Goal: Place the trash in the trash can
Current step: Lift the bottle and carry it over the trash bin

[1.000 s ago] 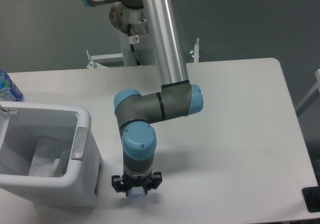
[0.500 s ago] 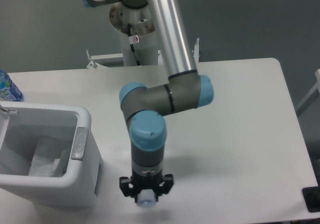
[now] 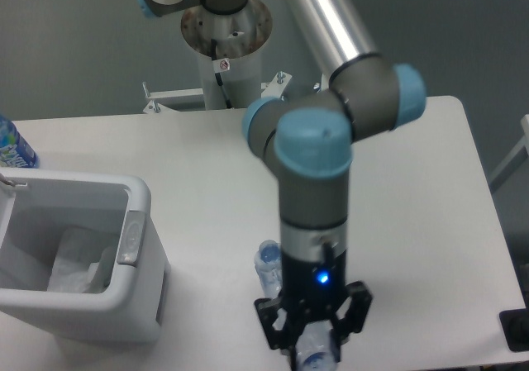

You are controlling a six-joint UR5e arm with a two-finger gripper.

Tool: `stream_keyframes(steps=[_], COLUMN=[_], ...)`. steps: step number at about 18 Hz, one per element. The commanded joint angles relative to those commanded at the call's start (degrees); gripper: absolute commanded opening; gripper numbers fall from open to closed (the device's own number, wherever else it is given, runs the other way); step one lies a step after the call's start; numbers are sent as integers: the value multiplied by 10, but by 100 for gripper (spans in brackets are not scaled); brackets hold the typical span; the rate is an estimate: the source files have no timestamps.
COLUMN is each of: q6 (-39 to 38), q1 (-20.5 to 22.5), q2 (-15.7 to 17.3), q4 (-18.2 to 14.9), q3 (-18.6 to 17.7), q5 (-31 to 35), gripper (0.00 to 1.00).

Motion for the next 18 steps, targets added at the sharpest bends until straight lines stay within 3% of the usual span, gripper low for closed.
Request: stream_keyframes(steps=[6,13,18], q6=[-57,-139,-145], q1=[-13,-73,-146], q2=[47,90,89], q4=[0,0,0], q3=[-6,-17,-30], q5=[-11,-11,-11], gripper=[60,60,60])
